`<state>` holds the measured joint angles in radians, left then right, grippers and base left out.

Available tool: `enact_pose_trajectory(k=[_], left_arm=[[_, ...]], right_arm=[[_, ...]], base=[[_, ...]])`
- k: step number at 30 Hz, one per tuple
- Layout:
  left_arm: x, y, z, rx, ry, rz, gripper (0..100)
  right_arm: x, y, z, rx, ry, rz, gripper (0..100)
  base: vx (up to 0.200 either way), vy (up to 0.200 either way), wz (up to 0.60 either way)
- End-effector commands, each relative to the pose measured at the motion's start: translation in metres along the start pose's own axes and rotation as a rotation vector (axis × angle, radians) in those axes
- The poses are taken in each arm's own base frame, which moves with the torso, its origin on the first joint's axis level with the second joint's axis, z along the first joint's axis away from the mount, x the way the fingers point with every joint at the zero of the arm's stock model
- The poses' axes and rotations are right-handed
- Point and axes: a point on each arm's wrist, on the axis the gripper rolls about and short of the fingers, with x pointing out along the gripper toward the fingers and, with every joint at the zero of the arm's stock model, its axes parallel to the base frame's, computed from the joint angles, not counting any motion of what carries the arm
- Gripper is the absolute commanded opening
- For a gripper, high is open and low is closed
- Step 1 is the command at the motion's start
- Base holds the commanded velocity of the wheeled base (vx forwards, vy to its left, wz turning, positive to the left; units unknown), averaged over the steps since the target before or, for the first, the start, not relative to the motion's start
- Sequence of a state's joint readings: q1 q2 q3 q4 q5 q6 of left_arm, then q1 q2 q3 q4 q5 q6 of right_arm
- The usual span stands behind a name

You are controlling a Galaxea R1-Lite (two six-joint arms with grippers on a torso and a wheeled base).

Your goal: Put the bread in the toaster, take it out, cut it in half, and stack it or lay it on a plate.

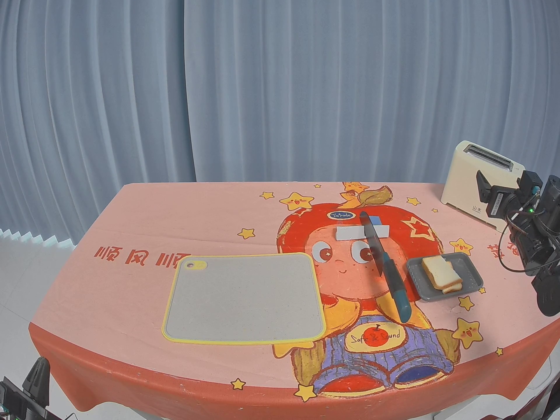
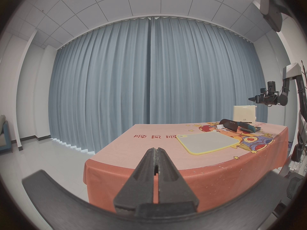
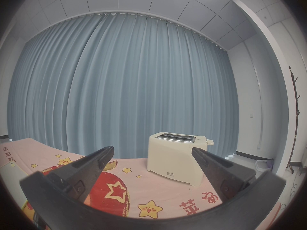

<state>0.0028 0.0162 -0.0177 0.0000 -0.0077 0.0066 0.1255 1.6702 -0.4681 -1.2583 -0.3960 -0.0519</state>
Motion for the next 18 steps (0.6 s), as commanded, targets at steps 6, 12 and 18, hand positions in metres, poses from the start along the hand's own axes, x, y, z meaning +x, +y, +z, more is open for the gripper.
enact_pose_trajectory(k=[6,12,18], left_arm=[[0.0,0.0,-0.005,0.0,0.001,0.0,0],[0.0,0.0,-0.005,0.0,0.001,0.0,0],[0.0,0.0,-0.005,0.0,0.001,0.0,0]], right_arm=[[0.0,-0.003,-0.011,-0.009,0.04,-0.011,100],[-0.003,-0.011,-0.014,-0.019,0.052,-0.028,100],[-0.002,-0.013,-0.004,-0.006,0.011,0.003,100]], base=[[0.0,0.0,0.0],[0.0,0.0,0.0],[0.0,0.0,0.0]])
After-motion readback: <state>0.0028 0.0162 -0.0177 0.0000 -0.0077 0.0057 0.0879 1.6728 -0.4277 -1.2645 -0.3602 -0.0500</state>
